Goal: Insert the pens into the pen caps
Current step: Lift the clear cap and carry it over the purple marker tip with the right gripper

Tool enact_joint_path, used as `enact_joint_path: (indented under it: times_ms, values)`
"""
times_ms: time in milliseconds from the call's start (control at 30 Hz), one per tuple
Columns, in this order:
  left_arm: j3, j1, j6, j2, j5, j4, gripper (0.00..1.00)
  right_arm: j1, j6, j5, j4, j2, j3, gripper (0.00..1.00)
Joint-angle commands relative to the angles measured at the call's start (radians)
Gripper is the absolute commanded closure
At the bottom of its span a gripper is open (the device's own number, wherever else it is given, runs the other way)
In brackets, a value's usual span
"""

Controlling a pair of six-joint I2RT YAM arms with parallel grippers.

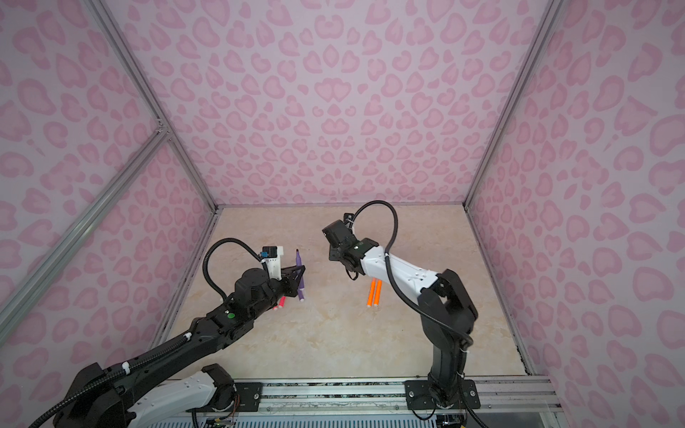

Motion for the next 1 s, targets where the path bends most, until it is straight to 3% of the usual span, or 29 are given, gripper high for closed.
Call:
enact_joint_path:
  times_ms: [0,100,267,433,567,967]
  values:
    - [-0.037,-0.007,-0.024,-0.056,0.009,0.136,0.96,0.000,0.024,0.023,0.165,-0.180,-0.173,0.95]
    - [-0.032,-0.026,-0.004,-0.092,0.019,0.138,0.96,-0.001,0.011,-0.028,0.268,-0.353,-0.324,0.98]
    - [0.058,-0.075,0.133,-0.069,0.164,0.089,0.96,0.005,-0.042,-0.201,0.505,-0.576,-0.530,0.97]
    - [0.056,-0.134,0.102,-0.055,0.213,0.136,0.96,0.005,-0.026,-0.208,0.573,-0.703,-0.607,1.00]
    - [0.094,-0.165,0.124,0.010,0.339,0.126,0.96,0.003,0.009,-0.190,0.638,-0.764,-0.645,1.00]
    - [0.171,-0.237,0.174,0.152,0.418,0.110,0.96,0.004,0.109,-0.280,0.754,-0.749,-0.624,1.00]
